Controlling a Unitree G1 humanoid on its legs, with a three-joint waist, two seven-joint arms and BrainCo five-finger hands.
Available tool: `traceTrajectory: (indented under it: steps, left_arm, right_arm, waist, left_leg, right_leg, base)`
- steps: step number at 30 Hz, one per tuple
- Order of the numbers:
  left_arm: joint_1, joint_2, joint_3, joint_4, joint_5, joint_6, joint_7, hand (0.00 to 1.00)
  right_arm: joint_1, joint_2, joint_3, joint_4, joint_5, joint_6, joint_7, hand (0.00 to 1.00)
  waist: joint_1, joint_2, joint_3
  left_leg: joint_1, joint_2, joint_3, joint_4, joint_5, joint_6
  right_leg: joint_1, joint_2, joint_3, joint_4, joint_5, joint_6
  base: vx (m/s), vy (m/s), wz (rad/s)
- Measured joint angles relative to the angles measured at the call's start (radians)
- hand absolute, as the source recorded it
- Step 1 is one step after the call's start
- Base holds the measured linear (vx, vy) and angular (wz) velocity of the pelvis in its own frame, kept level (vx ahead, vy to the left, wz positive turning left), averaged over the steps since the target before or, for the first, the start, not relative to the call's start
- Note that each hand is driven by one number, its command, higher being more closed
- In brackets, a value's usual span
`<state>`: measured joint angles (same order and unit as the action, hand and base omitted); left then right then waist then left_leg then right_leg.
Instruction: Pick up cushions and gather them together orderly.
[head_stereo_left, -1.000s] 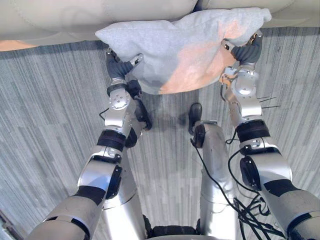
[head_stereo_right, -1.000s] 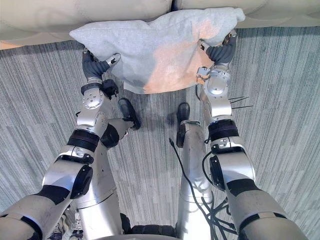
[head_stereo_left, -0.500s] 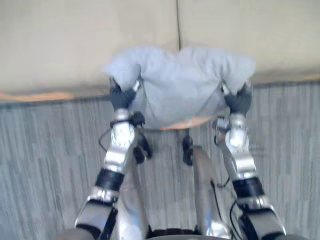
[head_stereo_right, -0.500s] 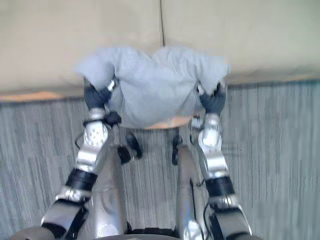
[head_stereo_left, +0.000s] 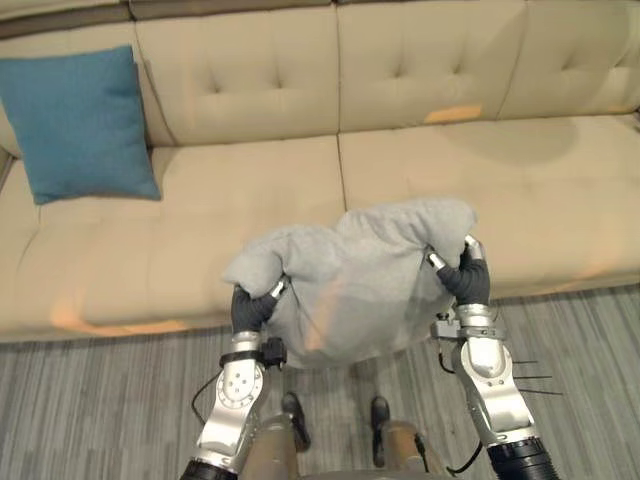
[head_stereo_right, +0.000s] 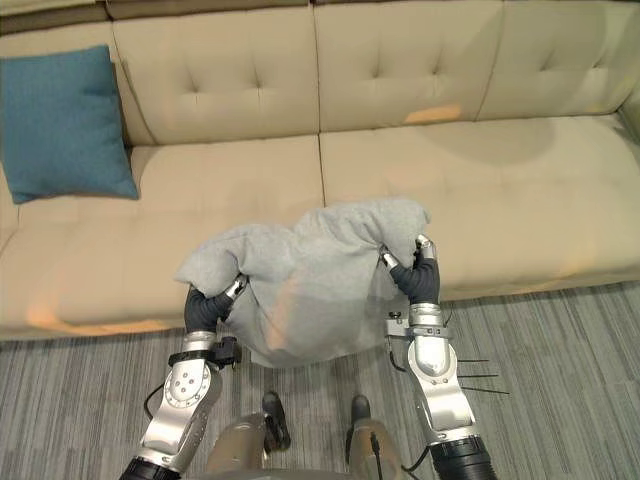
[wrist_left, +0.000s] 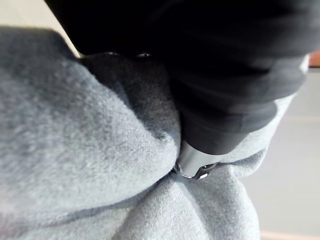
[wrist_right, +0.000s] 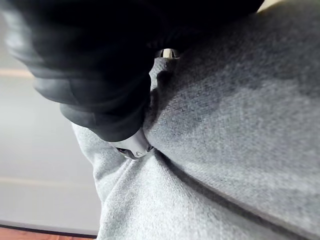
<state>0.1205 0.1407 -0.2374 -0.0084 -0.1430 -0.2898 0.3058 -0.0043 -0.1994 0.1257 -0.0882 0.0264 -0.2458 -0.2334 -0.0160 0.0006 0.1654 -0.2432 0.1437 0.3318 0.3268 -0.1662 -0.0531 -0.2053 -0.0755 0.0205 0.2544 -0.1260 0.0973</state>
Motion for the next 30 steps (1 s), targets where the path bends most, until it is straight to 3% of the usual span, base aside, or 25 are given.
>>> traceTrajectory:
  steps: [4,6,7,8,10,11,12,13,14,15,17,18,19,21,22,24,25,26,28,29,30]
  left_arm:
    - [0.010,0.003,-0.003,0.006,0.009,0.003,-0.018,1.00]
    - [0.030,0.022,-0.023,0.015,0.016,0.019,-0.021,1.00]
    - [0.033,0.025,-0.025,0.018,0.022,0.020,-0.021,1.00]
    - [0.032,0.027,-0.027,0.018,0.027,0.021,-0.021,1.00]
    - [0.021,0.034,-0.028,0.019,0.029,0.020,-0.021,1.00]
    - [0.018,0.042,-0.032,0.022,0.030,0.021,-0.022,1.00]
    - [0.018,0.052,-0.041,0.031,0.030,0.021,-0.023,1.00]
    - [0.018,0.060,-0.052,0.041,0.030,0.021,-0.024,1.00]
    - [0.013,0.047,-0.071,0.077,0.030,0.023,-0.026,1.00]
    - [0.023,0.023,-0.075,0.101,0.031,0.030,-0.043,1.00]
    - [0.013,0.018,-0.074,0.110,0.030,0.031,-0.048,1.00]
    - [-0.005,0.009,-0.074,0.131,0.028,0.031,-0.063,1.00]
    - [-0.010,0.006,-0.074,0.143,0.028,0.031,-0.068,1.00]
    - [-0.011,-0.002,-0.075,0.157,0.028,0.031,-0.085,1.00]
    - [-0.012,-0.007,-0.076,0.158,0.028,0.030,-0.095,1.00]
    - [-0.027,-0.007,-0.075,0.158,0.028,0.030,-0.109,1.00]
    - [-0.036,-0.006,-0.076,0.158,0.028,0.030,-0.111,1.00]
    - [-0.036,-0.013,-0.080,0.157,0.029,0.030,-0.110,1.00]
    - [-0.046,0.004,-0.084,0.159,0.030,0.031,-0.108,1.00]
    - [-0.055,0.024,-0.085,0.158,0.031,0.031,-0.107,1.00]
    - [-0.058,0.034,-0.085,0.157,0.034,0.032,-0.105,1.00]
  right_arm:
    - [-0.039,-0.011,0.001,0.078,-0.027,0.014,-0.001,1.00]
    - [-0.036,-0.018,0.002,0.123,-0.041,0.019,-0.001,1.00]
    - [-0.036,-0.018,0.003,0.131,-0.045,0.023,-0.001,1.00]
    - [-0.034,-0.021,0.004,0.136,-0.047,0.023,-0.001,1.00]
    - [-0.031,-0.030,0.008,0.136,-0.049,0.025,0.001,1.00]
    - [-0.023,-0.038,0.008,0.138,-0.049,0.028,0.005,1.00]
    - [-0.003,-0.046,0.007,0.138,-0.049,0.030,0.015,1.00]
    - [0.016,-0.047,0.005,0.138,-0.048,0.030,0.018,1.00]
    - [0.039,-0.057,0.002,0.140,-0.048,0.035,0.019,1.00]
    - [0.055,-0.069,-0.002,0.140,-0.048,0.051,0.022,1.00]
    - [0.055,-0.069,-0.008,0.140,-0.049,0.060,0.023,1.00]
    - [0.055,-0.078,-0.012,0.140,-0.048,0.060,0.023,1.00]
    - [0.055,-0.087,-0.013,0.140,-0.047,0.060,0.023,1.00]
    - [0.059,-0.093,-0.025,0.122,-0.046,0.060,0.022,1.00]
    - [0.063,-0.092,-0.037,0.092,-0.045,0.057,0.022,1.00]
    - [0.055,-0.092,-0.049,0.064,-0.045,0.055,0.022,1.00]
    - [0.044,-0.092,-0.054,0.065,-0.045,0.055,0.021,1.00]
    - [0.042,-0.095,-0.055,0.065,-0.046,0.054,0.020,1.00]
    - [0.041,-0.075,-0.058,0.079,-0.047,0.056,0.019,1.00]
    - [0.044,-0.046,-0.059,0.080,-0.048,0.056,0.018,1.00]
    - [0.042,-0.037,-0.058,0.080,-0.059,0.056,0.018,1.00]
  waist:
    - [-0.004,0.000,0.001]
    - [-0.026,0.000,0.006]
    - [-0.031,0.003,0.005]
    - [-0.032,0.004,0.003]
    - [-0.035,0.008,0.003]
    - [-0.046,0.012,0.006]
    - [-0.058,-0.001,0.001]
    - [-0.064,-0.016,-0.006]
    - [-0.075,0.009,-0.004]
    - [-0.078,0.056,-0.020]
    - [-0.069,0.061,-0.020]
    - [-0.051,0.061,-0.020]
    - [-0.046,0.061,-0.019]
    - [-0.041,0.059,-0.019]
    - [-0.034,0.062,-0.020]
    - [-0.028,0.063,-0.021]
    - [-0.028,0.064,-0.021]
    - [-0.029,0.085,-0.027]
    - [-0.030,0.089,-0.030]
    - [-0.034,0.067,-0.026]
    - [-0.033,0.063,-0.027]
  left_leg:
    - [0.072,-0.003,0.004,0.007,-0.059,0.002]
    - [0.155,-0.021,-0.002,0.012,-0.119,0.025]
    - [0.169,-0.022,-0.006,0.015,-0.129,0.026]
    - [0.177,-0.022,-0.008,0.015,-0.138,0.022]
    - [0.180,-0.023,-0.025,-0.007,-0.141,0.020]
    - [0.186,-0.028,-0.048,-0.030,-0.138,0.015]
    - [0.202,-0.048,-0.077,-0.054,-0.134,-0.015]
    - [0.212,-0.064,-0.095,-0.050,-0.140,-0.033]
    - [0.228,-0.053,-0.132,-0.037,-0.160,-0.052]
    - [0.215,-0.018,-0.154,-0.009,-0.148,-0.071]
    - [0.134,0.020,-0.182,0.156,-0.110,-0.114]
    - [0.079,0.048,-0.186,0.301,-0.052,-0.113]
    - [0.062,0.063,-0.181,0.355,-0.038,-0.110]
    - [0.037,0.076,-0.144,0.428,-0.052,-0.087]
    - [0.017,0.077,-0.110,0.420,-0.074,-0.050]
    - [-0.032,0.059,-0.105,0.341,-0.094,-0.028]
    - [-0.053,0.042,-0.109,0.215,-0.078,-0.024]
    - [-0.041,0.039,-0.111,0.061,0.052,-0.028]
    - [-0.017,0.037,-0.111,-0.038,0.074,-0.025]
    - [0.006,-0.002,-0.102,-0.113,0.108,-0.010]
    - [0.023,-0.024,-0.088,-0.159,0.128,-0.001]
  right_leg:
    - [-0.073,0.000,0.016,0.249,-0.009,0.015]
    - [-0.166,-0.048,-0.001,0.549,0.016,0.030]
    - [-0.173,-0.050,-0.011,0.564,-0.016,0.013]
    - [-0.196,-0.048,-0.027,0.543,-0.055,-0.003]
    - [-0.241,-0.034,-0.053,0.378,-0.059,-0.006]
    - [-0.251,-0.014,-0.054,0.205,-0.007,-0.008]
    - [-0.234,-0.012,-0.040,0.035,0.082,-0.009]
    - [-0.226,-0.019,-0.024,-0.021,0.143,-0.023]
    - [-0.218,-0.015,-0.016,0.027,0.209,-0.043]
    - [-0.216,0.005,-0.058,0.055,0.173,-0.066]
    - [-0.198,0.020,-0.088,0.057,0.147,-0.088]
    - [-0.154,0.028,-0.101,0.035,0.136,-0.105]
    - [-0.123,0.028,-0.104,0.016,0.134,-0.108]
    - [-0.043,0.021,-0.107,-0.043,0.134,-0.108]
    - [-0.005,0.014,-0.106,-0.082,0.134,-0.108]
    - [0.012,0.000,-0.107,-0.117,0.138,-0.102]
    - [0.011,-0.006,-0.109,-0.127,0.144,-0.092]
    - [0.013,0.012,-0.106,-0.142,0.152,-0.078]
    - [0.020,0.024,-0.098,-0.173,0.161,-0.054]
    - [0.010,-0.005,-0.090,-0.180,0.166,-0.048]
    - [0.007,-0.020,-0.074,-0.192,0.175,-0.034]
  base:
    - [0.05,0.067,-0.25]
    - [0.08,0.035,0.13]
    - [0.11,0.021,0.11]
    - [0.16,0.004,0.07]
    - [0.21,-0.027,0.23]
    - [0.31,-0.090,0.67]
    - [0.35,-0.118,0.87]
    - [0.45,-0.215,1.01]
    - [0.47,-0.209,0.85]
    - [0.47,-0.198,0.63]
    - [0.41,-0.169,0.26]
    - [0.38,-0.178,0.16]
    - [0.36,-0.125,0.11]
    - [0.28,-0.050,0.09]
    - [0.24,0.014,0.03]
    - [0.18,0.078,0.01]
    - [0.10,0.126,-0.03]
    - [0.14,0.218,-0.12]
    - [0.09,0.162,-0.04]
    - [0.05,0.118,0.11]
    - [0.05,0.118,0.05]
